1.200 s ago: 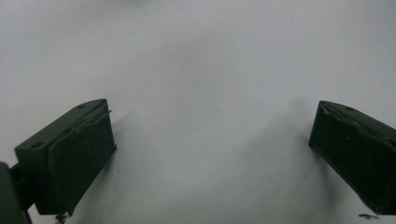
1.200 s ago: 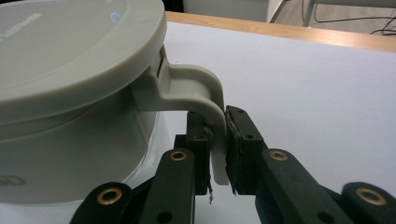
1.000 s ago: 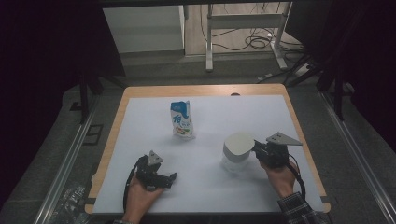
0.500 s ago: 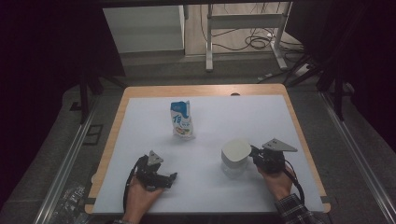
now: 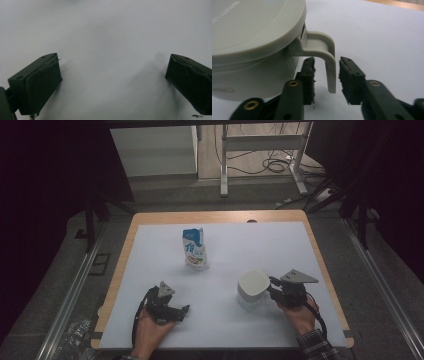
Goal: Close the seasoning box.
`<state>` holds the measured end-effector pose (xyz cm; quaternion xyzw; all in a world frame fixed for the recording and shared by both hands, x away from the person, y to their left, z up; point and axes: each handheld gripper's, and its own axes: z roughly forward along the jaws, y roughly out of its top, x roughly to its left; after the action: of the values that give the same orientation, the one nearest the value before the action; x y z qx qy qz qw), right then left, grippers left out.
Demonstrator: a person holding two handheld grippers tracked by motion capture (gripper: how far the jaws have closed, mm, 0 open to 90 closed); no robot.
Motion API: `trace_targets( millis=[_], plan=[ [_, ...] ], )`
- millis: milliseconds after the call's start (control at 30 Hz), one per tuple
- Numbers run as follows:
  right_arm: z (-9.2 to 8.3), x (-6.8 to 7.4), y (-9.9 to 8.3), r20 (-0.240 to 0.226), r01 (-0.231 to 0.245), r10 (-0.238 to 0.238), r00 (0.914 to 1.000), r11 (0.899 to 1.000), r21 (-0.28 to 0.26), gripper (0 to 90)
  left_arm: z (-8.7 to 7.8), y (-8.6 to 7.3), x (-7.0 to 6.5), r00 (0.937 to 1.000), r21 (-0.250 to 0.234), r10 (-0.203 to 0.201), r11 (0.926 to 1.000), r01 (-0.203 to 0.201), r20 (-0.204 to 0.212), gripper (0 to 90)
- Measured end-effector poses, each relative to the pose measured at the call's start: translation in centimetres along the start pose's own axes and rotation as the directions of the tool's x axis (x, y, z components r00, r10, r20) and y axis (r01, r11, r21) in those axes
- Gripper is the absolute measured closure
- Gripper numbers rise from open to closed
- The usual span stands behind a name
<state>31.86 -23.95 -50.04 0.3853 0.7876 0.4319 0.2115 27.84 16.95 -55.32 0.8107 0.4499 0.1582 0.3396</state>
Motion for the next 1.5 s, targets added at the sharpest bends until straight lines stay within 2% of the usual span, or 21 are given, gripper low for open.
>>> trace_targets(
  millis=[67, 100, 267, 333, 467, 567, 700, 833, 933, 1100, 1500],
  plan=[
    [-0.4, -0.2, -0.1, -0.007, 0.005, -0.005, 1.0, 1.0, 0.003, 56.6, 0.0, 0.0, 0.0, 1.0, 0.0, 0.0, 1.0, 0.0, 0.0, 0.3],
    [-0.7, -0.4, -0.1, -0.024, -0.011, 0.011, 0.9996, 1.0, 0.015, 54.0, 0.0, 0.0, 0.0, 1.0, 0.0, 0.0, 1.0, 0.0, 0.0, 0.3],
    [-1.3, -0.8, -0.3, -0.026, -0.018, 0.019, 0.9995, 0.999, 0.031, 53.3, 0.0, 0.0, 0.0, 1.0, 0.0, 0.0, 1.0, 0.0, 0.0, 0.3],
    [-1.8, -0.9, -0.4, -0.033, -0.007, 0.009, 0.9994, 0.999, 0.038, 55.0, 0.0, 0.0, 0.0, 1.0, 0.0, 0.0, 1.0, 0.0, 0.0, 0.2],
    [-2.7, -1.0, -0.2, -0.027, 0.002, -0.002, 0.9996, 1.0, 0.017, 55.3, 0.0, 0.0, 0.0, 1.0, 0.0, 0.0, 1.0, 0.0, 0.0, 0.2],
    [-3.2, -1.1, 0.2, -0.036, -0.018, 0.018, 0.9992, 1.0, 0.007, 54.7, 0.0, 0.0, 0.0, 1.0, 0.0, 0.0, 1.0, 0.0, 0.0, 0.3],
    [-3.7, -1.2, 0.9, -0.015, -0.012, 0.012, 0.9998, 1.0, 0.001, 54.0, 0.0, 0.0, 0.0, 1.0, 0.0, 0.0, 1.0, 0.0, 0.0, 0.3],
    [-4.0, -1.1, 1.7, -0.044, -0.009, 0.009, 0.999, 1.0, 0.001, 67.8, 0.0, 0.0, 0.0, 1.0, -0.003, -0.003, 1.0, 0.003, 0.0, 0.3],
    [-4.1, -1.0, 2.4, -0.064, 0.008, -0.006, 0.9979, 1.0, 0.02, 77.3, 0.0, 0.0, 0.0, 1.0, 0.0, 0.001, 1.0, -0.001, 0.0, 0.2],
    [-4.4, -0.7, 4.2, -0.081, 0.024, -0.023, 0.9964, 1.0, 0.013, 87.9, 0.0, 0.0, 0.0, 1.0, -0.004, -0.004, 1.0, 0.004, 0.0, 0.3],
    [-3.9, 0.2, 6.8, -0.138, 0.055, -0.051, 0.9891, 0.998, 0.025, 88.9, 0.0, 0.0, 0.0, 1.0, -0.005, -0.004, 1.0, 0.004, 0.001, 0.3]
  ],
)
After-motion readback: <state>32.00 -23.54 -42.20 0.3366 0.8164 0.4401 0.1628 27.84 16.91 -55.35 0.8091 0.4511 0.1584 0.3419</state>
